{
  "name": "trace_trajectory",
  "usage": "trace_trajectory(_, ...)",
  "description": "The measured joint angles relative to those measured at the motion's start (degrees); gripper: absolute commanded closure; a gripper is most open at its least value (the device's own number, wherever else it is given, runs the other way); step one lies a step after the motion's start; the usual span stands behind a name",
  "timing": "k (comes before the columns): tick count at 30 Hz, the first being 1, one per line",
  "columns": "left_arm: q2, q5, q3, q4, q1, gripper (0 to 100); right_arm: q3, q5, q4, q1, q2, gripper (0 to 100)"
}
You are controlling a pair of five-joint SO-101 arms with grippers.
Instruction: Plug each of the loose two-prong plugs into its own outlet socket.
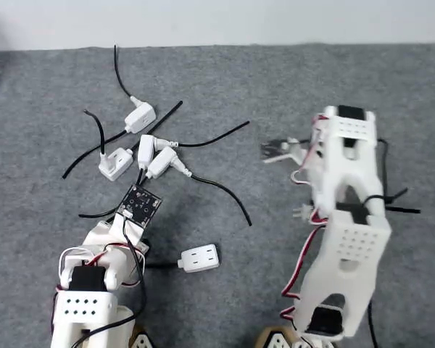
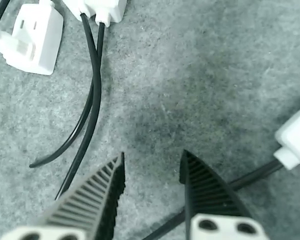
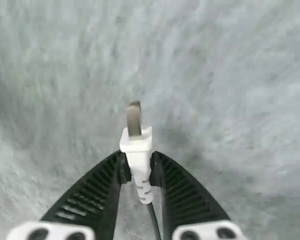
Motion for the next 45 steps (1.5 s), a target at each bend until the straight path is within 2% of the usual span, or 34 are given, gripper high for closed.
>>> trace_trajectory(3,0.0,0.0,0.0,0.0,0.0,83,2.6,-4.9,0.0,-5.7,-3.0,99.0)
trace_trajectory(11,0.0,0.0,0.0,0.0,0.0,83,17.0,-7.2,0.1,-15.8,-5.4,98.6)
trace_trajectory(13,0.0,0.0,0.0,0.0,0.0,83,17.2,-8.7,0.1,-16.3,-5.4,93.5)
trace_trajectory(16,0.0,0.0,0.0,0.0,0.0,83,17.3,-9.8,0.1,-16.1,-5.7,78.2)
trace_trajectory(18,0.0,0.0,0.0,0.0,0.0,83,17.3,-10.1,0.0,-16.2,-5.7,72.0)
trace_trajectory(41,0.0,0.0,0.0,0.0,0.0,83,18.3,-10.5,-3.0,-18.9,-9.8,71.5)
trace_trajectory(45,0.0,0.0,0.0,0.0,0.0,83,24.9,-10.5,-8.5,-19.2,-11.0,71.5)
